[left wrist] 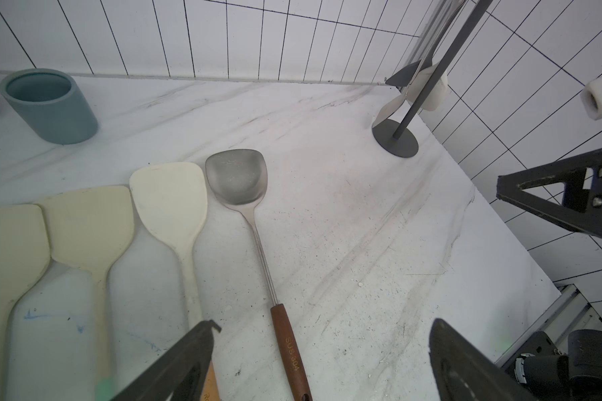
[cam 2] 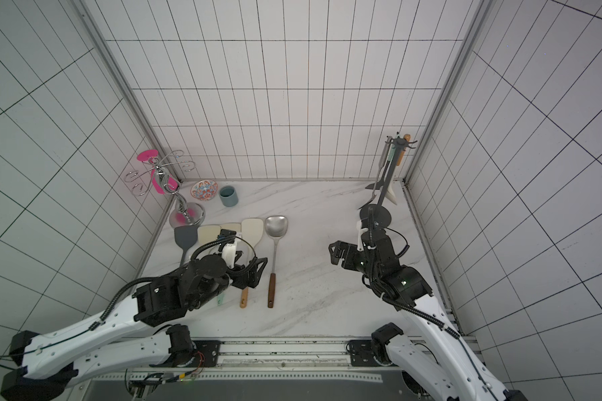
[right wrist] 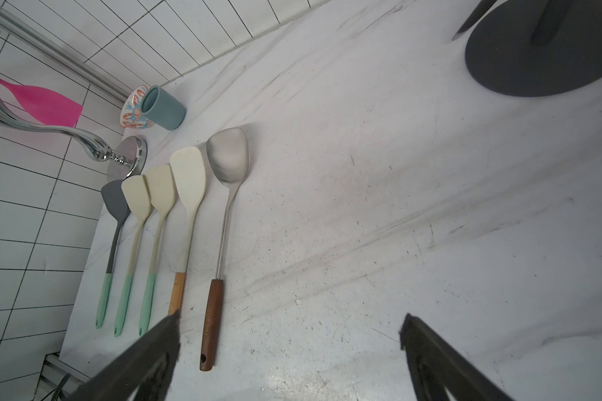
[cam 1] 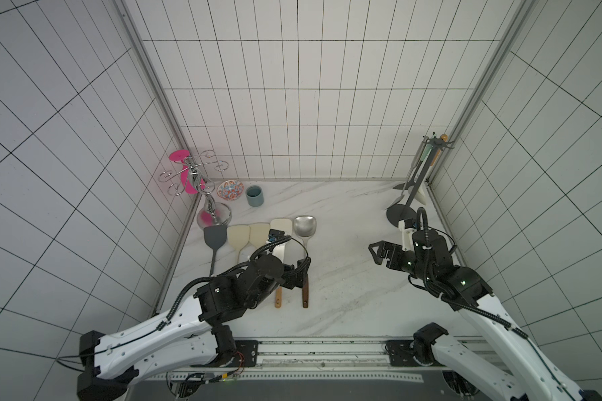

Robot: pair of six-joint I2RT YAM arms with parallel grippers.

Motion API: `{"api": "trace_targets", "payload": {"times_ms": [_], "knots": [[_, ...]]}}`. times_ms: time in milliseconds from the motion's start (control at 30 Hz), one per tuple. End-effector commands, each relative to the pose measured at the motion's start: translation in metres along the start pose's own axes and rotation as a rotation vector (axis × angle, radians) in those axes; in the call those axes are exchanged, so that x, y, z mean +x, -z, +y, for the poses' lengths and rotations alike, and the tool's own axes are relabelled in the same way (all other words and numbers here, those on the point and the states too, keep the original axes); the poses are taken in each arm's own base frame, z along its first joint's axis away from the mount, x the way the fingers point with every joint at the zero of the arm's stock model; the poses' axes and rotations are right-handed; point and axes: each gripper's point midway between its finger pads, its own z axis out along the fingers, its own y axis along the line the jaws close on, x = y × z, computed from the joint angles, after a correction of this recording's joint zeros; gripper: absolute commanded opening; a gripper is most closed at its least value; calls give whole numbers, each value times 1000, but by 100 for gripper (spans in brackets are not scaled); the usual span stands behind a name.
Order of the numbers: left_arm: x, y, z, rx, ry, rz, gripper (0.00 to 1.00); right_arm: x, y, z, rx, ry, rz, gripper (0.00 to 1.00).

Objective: Take the spatula off the kitchen utensil rack
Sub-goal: Place the spatula at the center of the board, then take off the spatula from the rack.

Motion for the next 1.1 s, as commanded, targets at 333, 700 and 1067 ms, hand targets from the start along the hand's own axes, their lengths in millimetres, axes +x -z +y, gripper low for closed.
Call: {"api": "trace_targets", "payload": {"times_ms": [333,700,1067], "knots": [[-87,-15,0,39,-68,-15,98,17,-2,-24,66,53,12,99],[-101,-85,69,25,61,115,98,2,-21,7,-71,93,-10,99],[-68,-116,115,32,163,145,97,-14,-55,15,-49,139,18,99]]}}
